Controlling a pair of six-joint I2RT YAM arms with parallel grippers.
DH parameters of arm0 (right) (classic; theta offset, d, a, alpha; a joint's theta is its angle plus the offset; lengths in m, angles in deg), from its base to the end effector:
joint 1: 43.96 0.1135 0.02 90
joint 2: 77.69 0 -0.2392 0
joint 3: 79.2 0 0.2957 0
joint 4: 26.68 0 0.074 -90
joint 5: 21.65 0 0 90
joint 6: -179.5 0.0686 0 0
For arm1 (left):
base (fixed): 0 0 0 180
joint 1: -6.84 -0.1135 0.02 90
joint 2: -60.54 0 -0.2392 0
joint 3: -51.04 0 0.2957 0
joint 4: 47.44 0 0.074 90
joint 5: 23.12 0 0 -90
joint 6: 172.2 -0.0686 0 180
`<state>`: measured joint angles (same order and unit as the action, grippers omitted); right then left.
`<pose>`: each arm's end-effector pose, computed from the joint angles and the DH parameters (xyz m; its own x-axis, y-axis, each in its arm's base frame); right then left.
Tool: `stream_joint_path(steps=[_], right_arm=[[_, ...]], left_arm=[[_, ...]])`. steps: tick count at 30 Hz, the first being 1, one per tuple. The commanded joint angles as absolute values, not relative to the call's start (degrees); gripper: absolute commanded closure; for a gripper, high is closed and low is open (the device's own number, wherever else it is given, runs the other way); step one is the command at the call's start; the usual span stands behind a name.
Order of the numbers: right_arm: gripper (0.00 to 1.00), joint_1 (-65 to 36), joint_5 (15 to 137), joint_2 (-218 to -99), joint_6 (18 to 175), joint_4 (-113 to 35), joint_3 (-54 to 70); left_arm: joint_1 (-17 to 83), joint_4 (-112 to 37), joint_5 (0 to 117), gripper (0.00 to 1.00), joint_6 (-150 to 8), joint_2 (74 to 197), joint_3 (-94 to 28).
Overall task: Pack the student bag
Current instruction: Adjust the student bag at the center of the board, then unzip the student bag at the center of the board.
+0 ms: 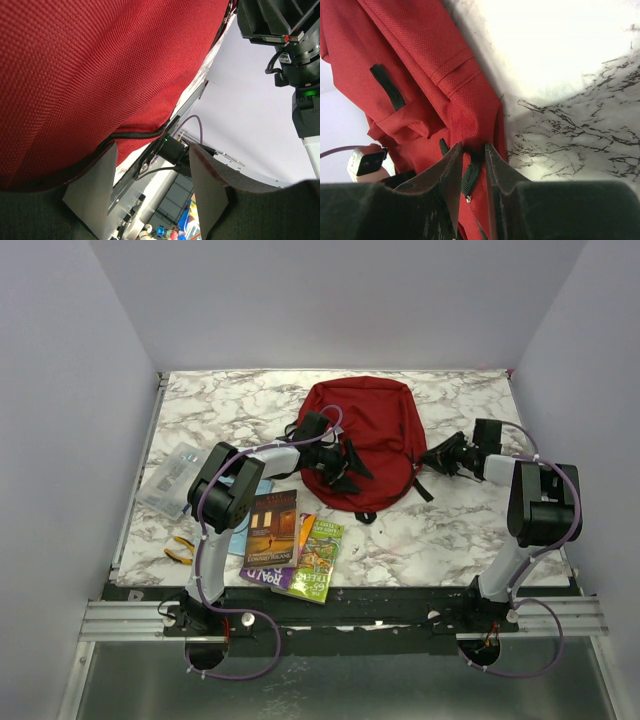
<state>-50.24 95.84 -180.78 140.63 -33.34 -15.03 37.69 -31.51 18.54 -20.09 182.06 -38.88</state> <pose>0.3997 -0.0121 0.0644 -0.6200 0.7631 -0.1826 0.4121 0.5147 0.7518 0.3838 -0.2889 0.0742 -0.9803 -0.0988 0.1712 -0.1977 0.4803 -0.8546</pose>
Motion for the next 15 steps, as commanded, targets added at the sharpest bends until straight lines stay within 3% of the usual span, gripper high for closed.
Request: stream_joint_path(steps=[1,4,8,15], right_arm=[[0.74,-49.7,95.4,-181.4,139.9,-33.5,-13.9],[0.79,-49.6,95.8,-181.4,139.4,-33.1,-13.9],[0.93,-49.7,96.1,-180.5,138.5,-34.2,-13.9],[0.99,-49.5,93.6,-173.8,130.9,-42.3,-15.2]], left_arm=[[37.4,-32.5,17.8,0.38,-19.8,183.0,-38.5],[37.4,-32.8,17.6,0.38,-19.5,182.9,-38.8],[37.3,-33.2,17.4,0.38,-19.2,182.4,-38.2],[37.0,-34.2,17.0,0.38,-18.5,183.1,-38.5]])
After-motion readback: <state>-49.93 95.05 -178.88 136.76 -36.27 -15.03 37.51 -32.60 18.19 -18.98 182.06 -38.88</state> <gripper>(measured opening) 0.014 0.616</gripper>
